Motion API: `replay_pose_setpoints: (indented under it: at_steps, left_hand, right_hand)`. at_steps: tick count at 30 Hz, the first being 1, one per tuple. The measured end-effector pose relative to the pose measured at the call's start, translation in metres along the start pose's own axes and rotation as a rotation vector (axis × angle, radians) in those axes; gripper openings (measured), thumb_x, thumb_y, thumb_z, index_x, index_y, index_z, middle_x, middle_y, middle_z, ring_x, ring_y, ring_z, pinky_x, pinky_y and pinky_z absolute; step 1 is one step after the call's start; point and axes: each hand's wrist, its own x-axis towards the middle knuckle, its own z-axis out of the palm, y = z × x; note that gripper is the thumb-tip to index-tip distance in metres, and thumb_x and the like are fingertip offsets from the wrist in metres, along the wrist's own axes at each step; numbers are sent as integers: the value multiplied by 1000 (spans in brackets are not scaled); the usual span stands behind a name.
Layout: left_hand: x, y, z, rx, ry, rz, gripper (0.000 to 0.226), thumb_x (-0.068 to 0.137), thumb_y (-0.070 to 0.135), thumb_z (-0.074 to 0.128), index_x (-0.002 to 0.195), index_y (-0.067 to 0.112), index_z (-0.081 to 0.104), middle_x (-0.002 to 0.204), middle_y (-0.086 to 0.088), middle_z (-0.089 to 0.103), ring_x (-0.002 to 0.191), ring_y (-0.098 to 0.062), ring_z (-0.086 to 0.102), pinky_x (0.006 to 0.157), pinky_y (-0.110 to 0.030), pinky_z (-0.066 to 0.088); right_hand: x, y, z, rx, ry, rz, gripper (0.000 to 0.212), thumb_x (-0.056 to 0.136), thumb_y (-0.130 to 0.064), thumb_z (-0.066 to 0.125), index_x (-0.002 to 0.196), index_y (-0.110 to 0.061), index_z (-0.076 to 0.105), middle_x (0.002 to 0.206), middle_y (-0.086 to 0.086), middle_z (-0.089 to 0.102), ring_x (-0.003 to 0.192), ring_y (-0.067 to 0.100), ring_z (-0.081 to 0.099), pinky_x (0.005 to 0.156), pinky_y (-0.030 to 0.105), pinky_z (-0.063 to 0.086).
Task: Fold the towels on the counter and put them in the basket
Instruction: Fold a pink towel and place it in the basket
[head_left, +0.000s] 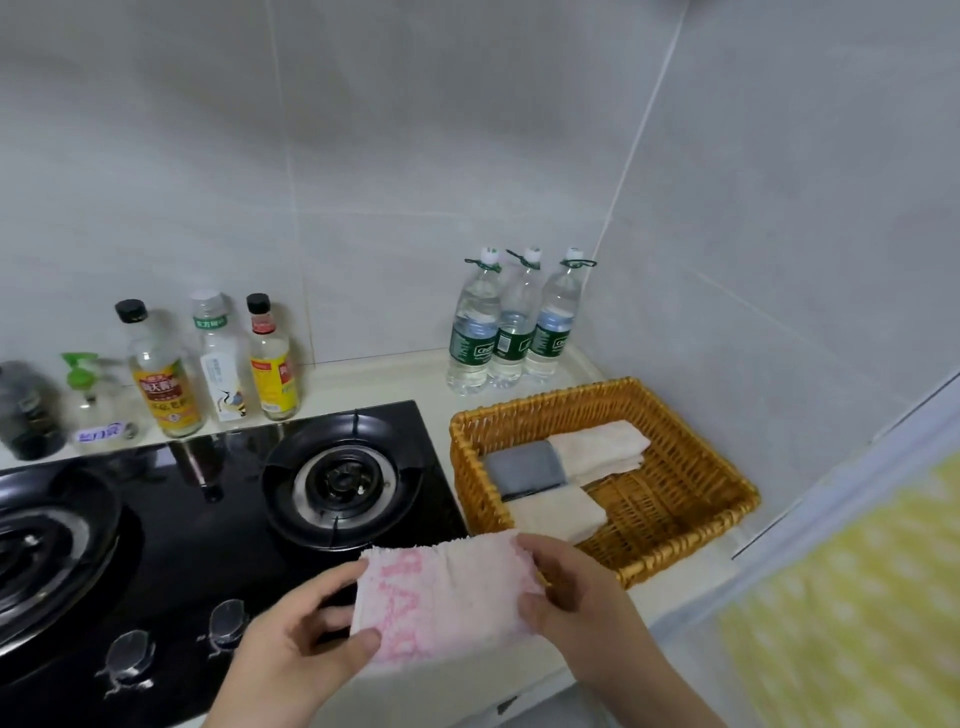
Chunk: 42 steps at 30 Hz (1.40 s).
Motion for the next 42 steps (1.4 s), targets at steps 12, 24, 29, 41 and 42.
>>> replay_pose_setpoints:
  at_steps: [12, 24, 29, 41, 42]
  left_hand:
    - [65, 13, 124, 16, 68, -23, 52, 69, -21, 71, 105, 17, 69, 88, 5, 76, 77, -10, 71, 64, -15, 55]
    - [150, -7, 259, 384, 117, -223, 46, 76, 8, 74, 106, 35, 53, 109, 6, 58, 81, -6, 64, 61, -14, 51]
    - [156, -32, 285, 764, 16, -498, 59, 80, 40, 66, 130, 34, 36, 130, -1, 38, 113, -18, 54, 96, -26, 43]
    - [161, -61, 289, 1370, -110, -646, 40, 98, 28, 39, 133, 9, 45, 138, -13, 41, 123, -25, 49, 100, -26, 42]
    - [163, -63, 290, 1383, -117, -659, 41, 99, 25, 38, 135, 8, 45, 140, -14, 40, 126, -25, 47, 101, -27, 42]
  right_hand:
    - [64, 25, -101, -114, 40, -4, 48, 90, -9, 60, 113, -51, 55, 113, -24, 58, 99, 1, 55, 84, 11, 44]
    - [177, 77, -225, -301, -216, 63, 65, 73, -18, 60, 133, -41, 49, 132, -19, 52, 124, 2, 47, 110, 30, 38]
    - [205, 98, -223, -511, -525, 181, 46, 67, -19, 63, 108, -36, 53, 103, -10, 61, 90, 5, 58, 75, 20, 48]
    - [229, 106, -157, -969, -850, 31, 45, 85, -21, 59, 124, -3, 45, 99, 8, 53, 94, 27, 58, 57, 26, 38]
    - [230, 107, -155, -996, -871, 0, 40, 88, -18, 56, 123, -1, 45, 96, 9, 50, 98, 29, 57, 62, 26, 40]
